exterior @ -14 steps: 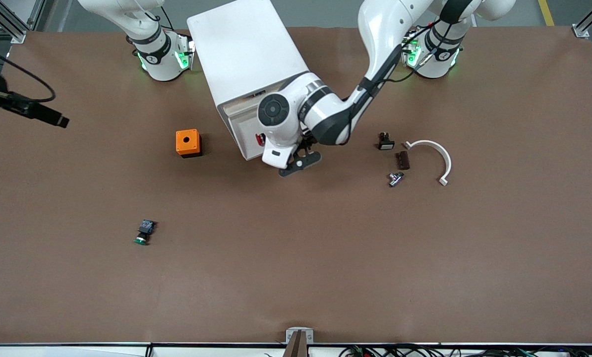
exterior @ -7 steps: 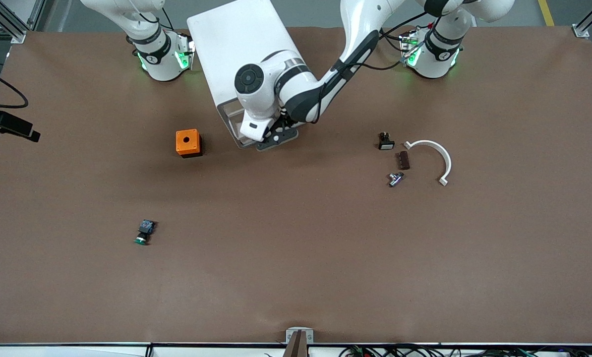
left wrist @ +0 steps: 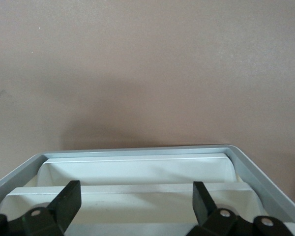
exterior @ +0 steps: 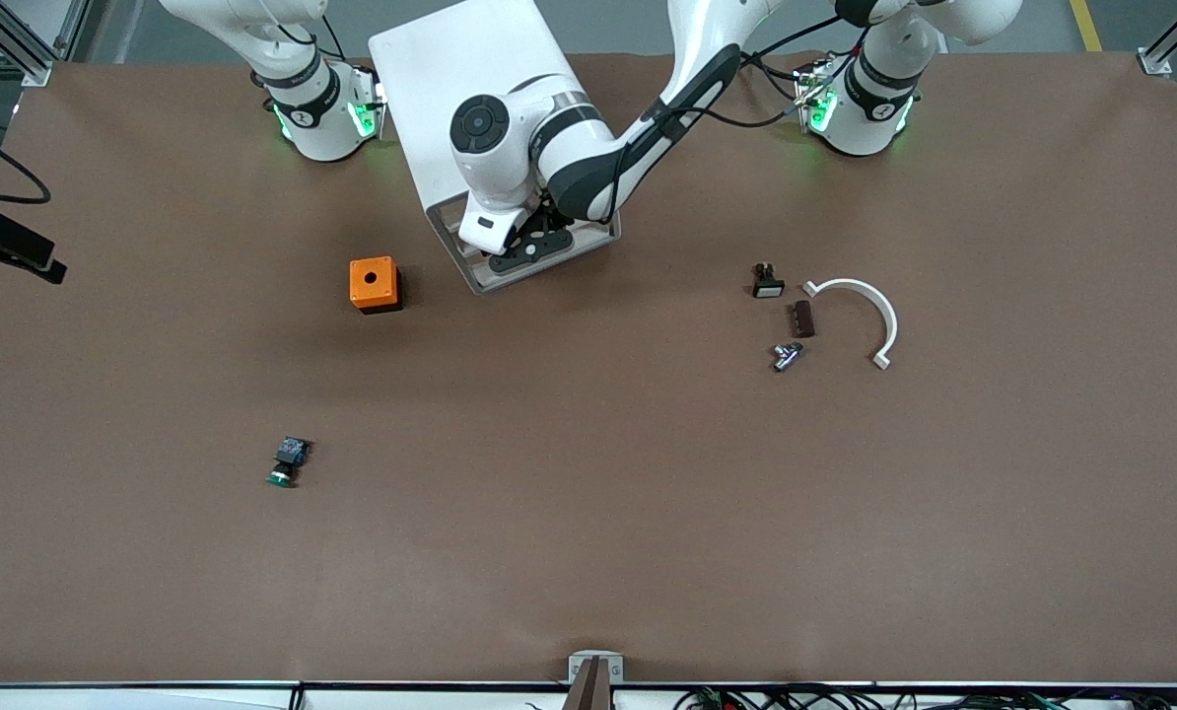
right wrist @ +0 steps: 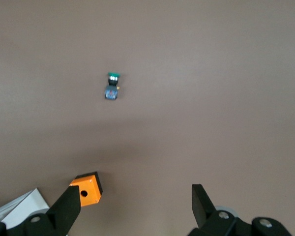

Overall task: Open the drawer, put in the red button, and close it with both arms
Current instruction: 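Push the drawer closed with the left gripper while the right gripper retracts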

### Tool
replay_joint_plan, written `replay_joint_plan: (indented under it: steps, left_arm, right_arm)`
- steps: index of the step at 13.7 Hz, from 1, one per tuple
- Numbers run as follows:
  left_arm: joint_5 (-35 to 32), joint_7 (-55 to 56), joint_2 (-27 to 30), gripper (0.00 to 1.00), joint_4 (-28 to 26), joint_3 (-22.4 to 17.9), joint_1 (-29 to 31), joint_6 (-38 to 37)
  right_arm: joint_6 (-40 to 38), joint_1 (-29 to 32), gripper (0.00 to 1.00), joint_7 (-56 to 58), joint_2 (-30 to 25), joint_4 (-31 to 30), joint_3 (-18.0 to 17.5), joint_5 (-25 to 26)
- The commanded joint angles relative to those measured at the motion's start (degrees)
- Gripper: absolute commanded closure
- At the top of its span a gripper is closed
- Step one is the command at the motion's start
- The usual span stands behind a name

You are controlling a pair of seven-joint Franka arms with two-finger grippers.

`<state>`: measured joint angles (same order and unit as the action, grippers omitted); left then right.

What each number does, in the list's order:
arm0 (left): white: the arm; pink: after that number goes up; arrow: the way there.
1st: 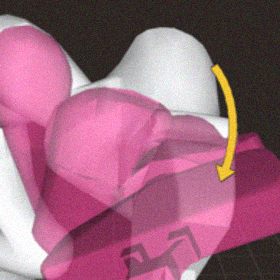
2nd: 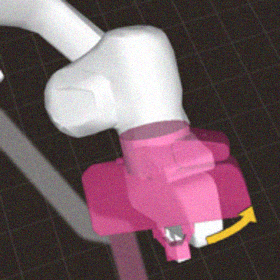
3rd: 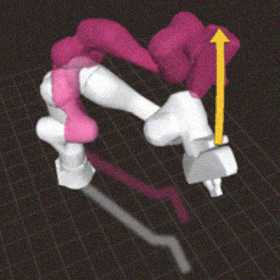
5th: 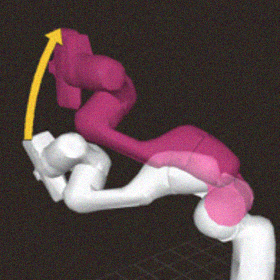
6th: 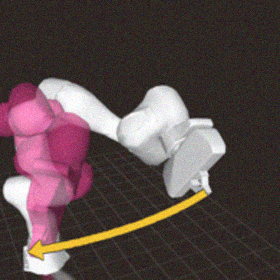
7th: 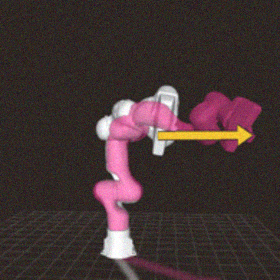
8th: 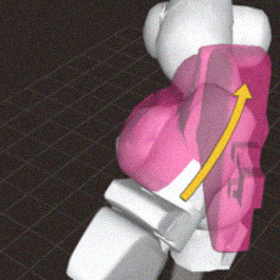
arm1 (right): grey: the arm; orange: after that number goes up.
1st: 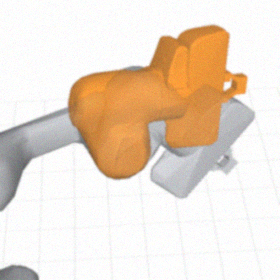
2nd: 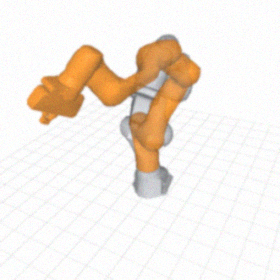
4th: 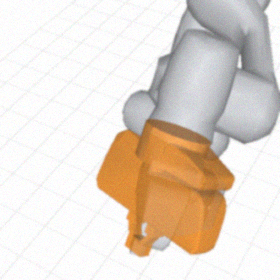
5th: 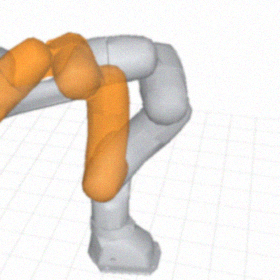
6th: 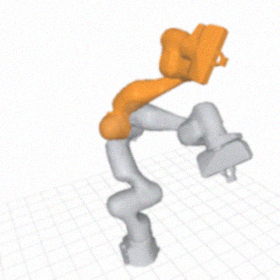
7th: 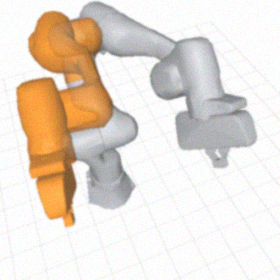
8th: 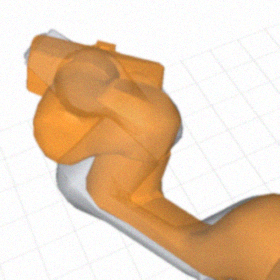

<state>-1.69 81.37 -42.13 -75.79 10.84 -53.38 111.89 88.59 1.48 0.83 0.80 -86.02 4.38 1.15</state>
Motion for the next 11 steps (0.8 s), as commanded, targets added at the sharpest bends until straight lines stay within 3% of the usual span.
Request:
replay_joint_plan:
  steps: [1,5,11]
  left_arm:
    - [-0.9,1.6,2.1,0.00,-1.3,0.1,-1.4,1.1]
    - [-0.9,-8.1,3.4,0.00,-1.1,0.0,5.0,1.1]
    - [-1.0,-33.9,6.4,0.00,-1.4,0.0,19.6,-0.5]
  right_arm:
    - [-0.5,-0.4,0.00,0.3,-0.3,1.8,-0.1,1.4]
    - [-0.5,-0.3,0.00,0.0,-0.4,2.3,0.0,1.2]
    - [-0.5,0.3,0.00,0.0,-0.3,3.8,0.3,0.9]
